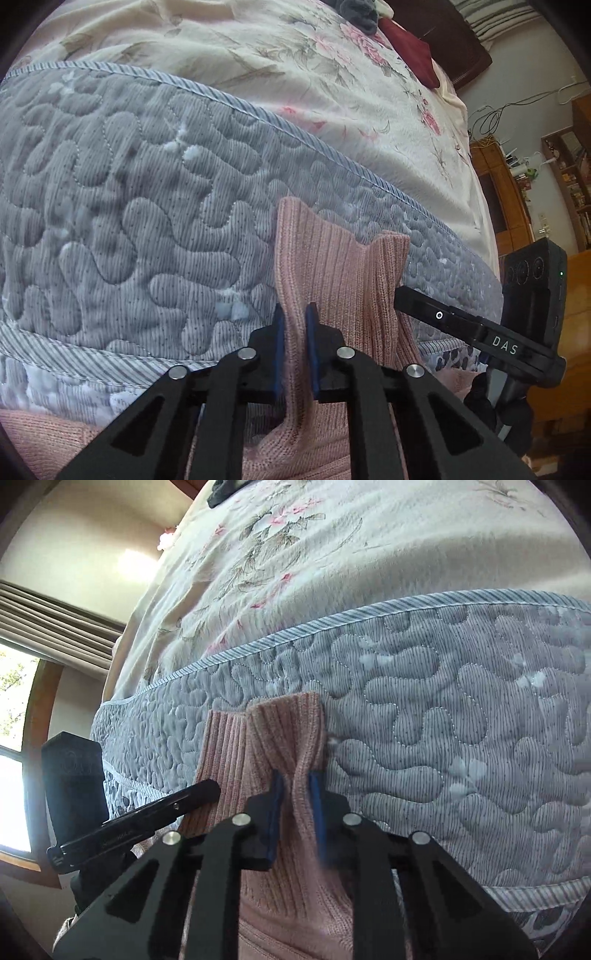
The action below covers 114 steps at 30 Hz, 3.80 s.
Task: Fold small clothes
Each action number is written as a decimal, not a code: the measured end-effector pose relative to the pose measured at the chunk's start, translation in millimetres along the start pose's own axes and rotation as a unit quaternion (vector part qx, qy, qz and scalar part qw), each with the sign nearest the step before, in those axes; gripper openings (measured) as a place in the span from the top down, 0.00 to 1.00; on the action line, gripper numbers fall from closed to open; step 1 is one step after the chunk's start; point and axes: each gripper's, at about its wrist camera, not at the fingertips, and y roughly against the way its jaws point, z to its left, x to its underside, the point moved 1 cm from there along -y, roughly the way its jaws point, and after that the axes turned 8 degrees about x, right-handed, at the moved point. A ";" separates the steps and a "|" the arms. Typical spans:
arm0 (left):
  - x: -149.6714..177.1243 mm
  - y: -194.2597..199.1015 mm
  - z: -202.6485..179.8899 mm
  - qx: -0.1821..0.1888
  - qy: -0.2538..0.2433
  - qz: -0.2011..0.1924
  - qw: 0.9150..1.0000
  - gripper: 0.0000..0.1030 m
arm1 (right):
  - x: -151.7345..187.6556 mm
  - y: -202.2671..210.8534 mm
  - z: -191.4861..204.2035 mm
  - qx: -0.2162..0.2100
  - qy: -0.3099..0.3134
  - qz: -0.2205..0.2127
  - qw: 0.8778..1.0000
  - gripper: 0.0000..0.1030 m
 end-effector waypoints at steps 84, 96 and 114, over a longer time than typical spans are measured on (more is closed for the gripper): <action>436.9 325.9 -1.5 -0.164 -0.049 -0.072 0.983 0.56 | 503.2 262.9 -2.4 0.071 -0.088 -0.070 0.991 0.52; 492.0 333.1 31.6 -0.161 -0.020 -0.028 0.986 0.54 | 562.9 249.9 -5.5 0.113 -0.067 -0.017 0.991 0.41; 499.7 295.4 51.1 -0.154 0.015 0.044 0.987 0.44 | 583.9 198.0 -29.1 0.079 -0.069 0.042 0.994 0.41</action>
